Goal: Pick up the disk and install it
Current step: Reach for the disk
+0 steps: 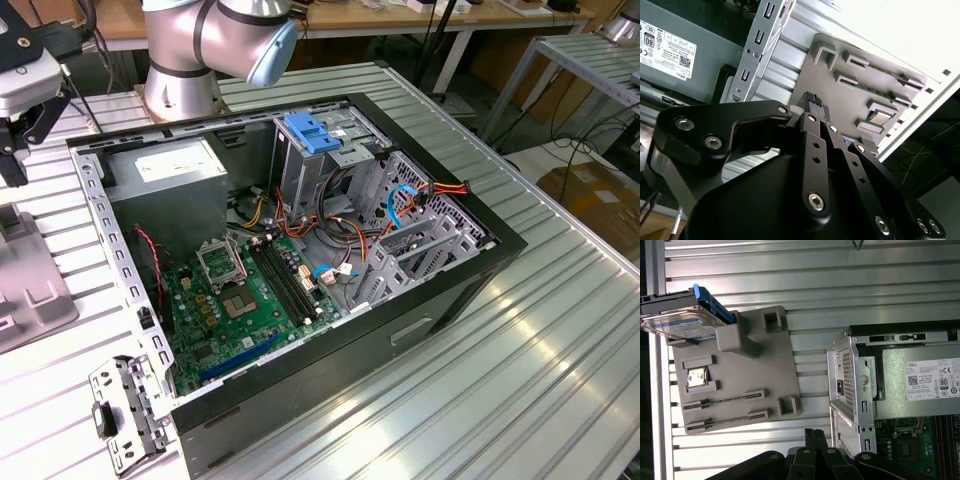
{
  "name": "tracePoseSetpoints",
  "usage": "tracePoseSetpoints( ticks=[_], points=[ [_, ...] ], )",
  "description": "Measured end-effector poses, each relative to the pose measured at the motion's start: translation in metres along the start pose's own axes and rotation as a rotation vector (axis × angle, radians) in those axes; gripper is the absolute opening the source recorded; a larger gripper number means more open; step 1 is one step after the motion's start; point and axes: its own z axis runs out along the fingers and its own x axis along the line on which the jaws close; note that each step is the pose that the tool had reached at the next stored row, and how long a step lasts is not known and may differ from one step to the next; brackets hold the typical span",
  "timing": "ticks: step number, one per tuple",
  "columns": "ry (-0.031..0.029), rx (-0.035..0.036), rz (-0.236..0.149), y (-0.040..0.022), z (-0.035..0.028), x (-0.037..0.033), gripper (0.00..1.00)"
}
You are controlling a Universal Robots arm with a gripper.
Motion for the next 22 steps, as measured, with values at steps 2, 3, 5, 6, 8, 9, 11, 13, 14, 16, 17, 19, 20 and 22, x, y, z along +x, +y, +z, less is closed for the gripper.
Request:
tracePoseSetpoints(
  ticks=[2,3,5,6,8,9,11,13,14,16,17,19,20,22],
  points=[
    [0.0000,0.0000,0.000,-0.0002,0.0000,0.0026,0.11],
    [0.0000,0.0000,0.000,-0.0003,0.0001,0.0035,0.11],
    [0.0000,0.0000,0.000,-0.0004,0.0001,0.0059,0.11],
    [0.0000,0.0001,0.000,-0.0005,0.0001,0.0067,0.11],
    [0.0000,0.0000,0.000,-0.0008,0.0001,0.0100,0.11],
    [0.0000,0.0000,0.000,-0.0009,0.0002,0.0115,0.11],
    [0.0000,0.0000,0.000,-0.0010,0.0002,0.0132,0.11],
    [0.0000,0.0000,0.000,-0.0012,0.0002,0.0151,0.11],
    [0.0000,0.0000,0.000,-0.0013,0.0002,0.0167,0.11],
    [0.0000,0.0000,0.000,-0.0016,0.0003,0.0202,0.11],
    [0.0000,0.0000,0.000,-0.0017,0.0003,0.0225,0.11],
    [0.0000,0.0000,0.000,-0.0019,0.0003,0.0241,0.11],
    [0.0000,0.0000,0.000,-0.0020,0.0003,0.0254,0.11],
    [0.0001,0.0000,0.000,-0.0021,0.0004,0.0275,0.11]
  ],
)
